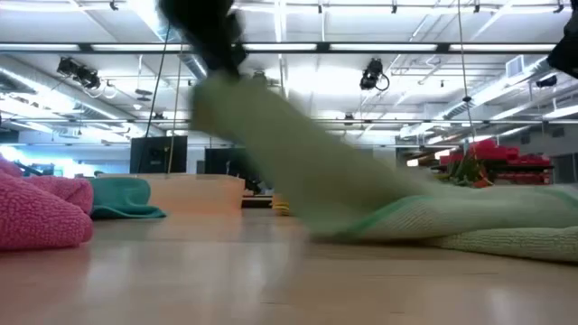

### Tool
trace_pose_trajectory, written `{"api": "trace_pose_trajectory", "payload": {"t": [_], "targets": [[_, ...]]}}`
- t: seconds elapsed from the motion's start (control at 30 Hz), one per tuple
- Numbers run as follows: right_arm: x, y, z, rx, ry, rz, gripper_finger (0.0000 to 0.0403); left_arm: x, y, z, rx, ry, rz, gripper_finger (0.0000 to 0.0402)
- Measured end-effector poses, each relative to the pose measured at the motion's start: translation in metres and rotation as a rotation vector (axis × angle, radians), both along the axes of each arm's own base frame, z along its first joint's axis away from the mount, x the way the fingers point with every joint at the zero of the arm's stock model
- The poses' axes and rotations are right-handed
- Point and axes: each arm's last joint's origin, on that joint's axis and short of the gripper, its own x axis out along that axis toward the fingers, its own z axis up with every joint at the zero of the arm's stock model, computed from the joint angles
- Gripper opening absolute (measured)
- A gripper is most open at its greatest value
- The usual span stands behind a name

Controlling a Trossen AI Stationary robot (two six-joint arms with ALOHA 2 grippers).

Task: Fold microfiber towels
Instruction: Fold the light green towel

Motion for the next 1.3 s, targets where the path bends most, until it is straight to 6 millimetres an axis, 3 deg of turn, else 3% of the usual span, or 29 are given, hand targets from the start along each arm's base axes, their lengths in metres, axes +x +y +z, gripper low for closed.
{"api": "trace_pose_trajectory", "payload": {"t": [0.17, 0.3, 0.43, 0.57, 0.83, 1.07, 1.2, 1.3], "targets": [[0.019, 0.010, -0.021, -0.029, -0.004, -0.082, 0.0092, -0.020, -0.011, -0.058, -0.057, 0.015, 0.035, 0.0010], [0.048, 0.017, -0.039, 0.062, 0.012, -0.113, 0.0123, -0.030, -0.010, -0.079, -0.066, 0.021, 0.044, 0.0008], [0.076, 0.013, -0.058, 0.219, 0.079, -0.147, 0.0168, -0.031, -0.002, -0.084, -0.041, 0.033, 0.058, 0.0005], [0.088, 0.010, -0.070, 0.268, 0.122, -0.148, 0.0201, -0.027, 0.005, -0.083, -0.019, 0.010, 0.047, 0.0011], [0.097, 0.009, -0.084, 0.300, 0.159, -0.153, 0.0210, -0.025, 0.014, -0.083, 0.020, 0.001, 0.016, 0.0009], [0.102, 0.008, -0.084, 0.280, 0.124, -0.130, 0.0168, -0.024, 0.017, -0.083, 0.022, 0.001, 0.024, 0.0006], [0.103, 0.006, -0.078, 0.245, 0.105, -0.090, 0.0089, -0.025, 0.017, -0.084, 0.026, 0.011, 0.026, 0.0013], [0.102, 0.007, -0.073, 0.227, 0.089, -0.043, 0.0018, -0.026, 0.019, -0.084, 0.052, 0.024, 0.026, 0.0051]]}}
